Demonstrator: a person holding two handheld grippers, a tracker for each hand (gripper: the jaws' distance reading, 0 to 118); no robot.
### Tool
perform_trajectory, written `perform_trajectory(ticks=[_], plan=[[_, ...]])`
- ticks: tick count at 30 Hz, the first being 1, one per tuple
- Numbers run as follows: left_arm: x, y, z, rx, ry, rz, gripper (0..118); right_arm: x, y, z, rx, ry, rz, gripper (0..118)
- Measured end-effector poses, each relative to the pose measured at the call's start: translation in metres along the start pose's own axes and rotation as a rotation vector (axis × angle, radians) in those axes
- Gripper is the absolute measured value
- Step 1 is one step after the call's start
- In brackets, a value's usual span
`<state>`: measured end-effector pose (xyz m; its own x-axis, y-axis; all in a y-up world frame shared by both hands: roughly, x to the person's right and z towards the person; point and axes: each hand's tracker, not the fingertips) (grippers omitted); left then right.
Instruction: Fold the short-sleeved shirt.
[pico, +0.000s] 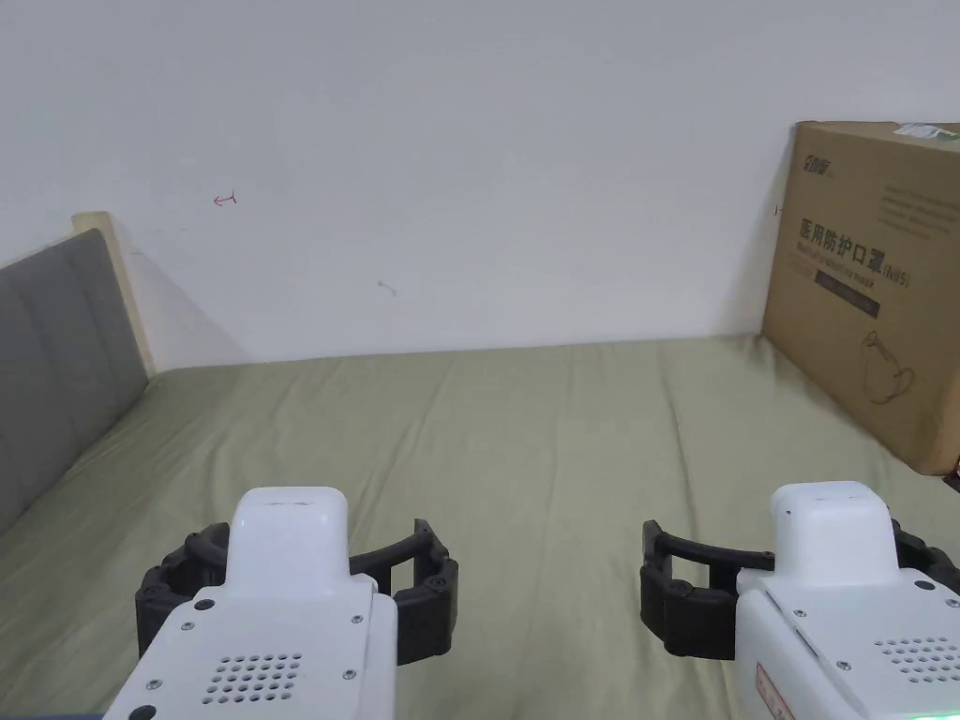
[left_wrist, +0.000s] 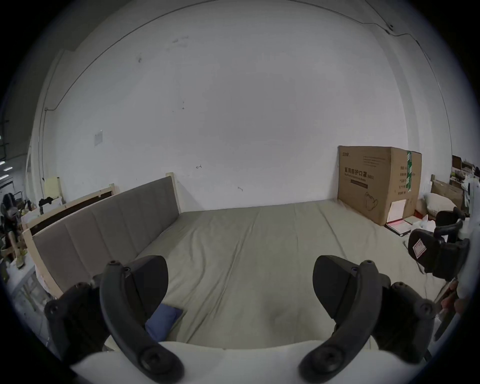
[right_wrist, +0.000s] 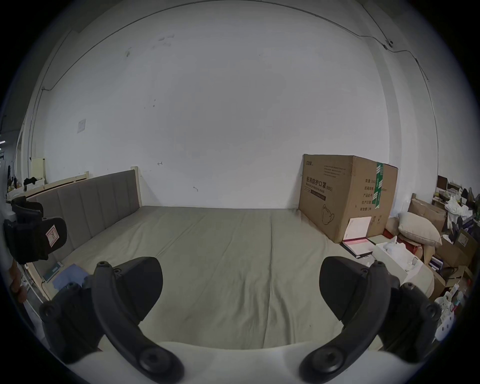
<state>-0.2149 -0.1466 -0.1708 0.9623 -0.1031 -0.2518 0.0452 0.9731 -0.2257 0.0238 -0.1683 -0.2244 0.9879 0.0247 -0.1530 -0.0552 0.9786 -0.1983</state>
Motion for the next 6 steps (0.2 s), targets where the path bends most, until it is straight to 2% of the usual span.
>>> perform_trajectory(ticks=[6], plan=[[-0.0055, 0.0017, 0.0022, -0.015, -0.038, 0.04, 114, 0.0002, 0.0002, -0.0007, 0.0, -0.005, -0.002, 118]])
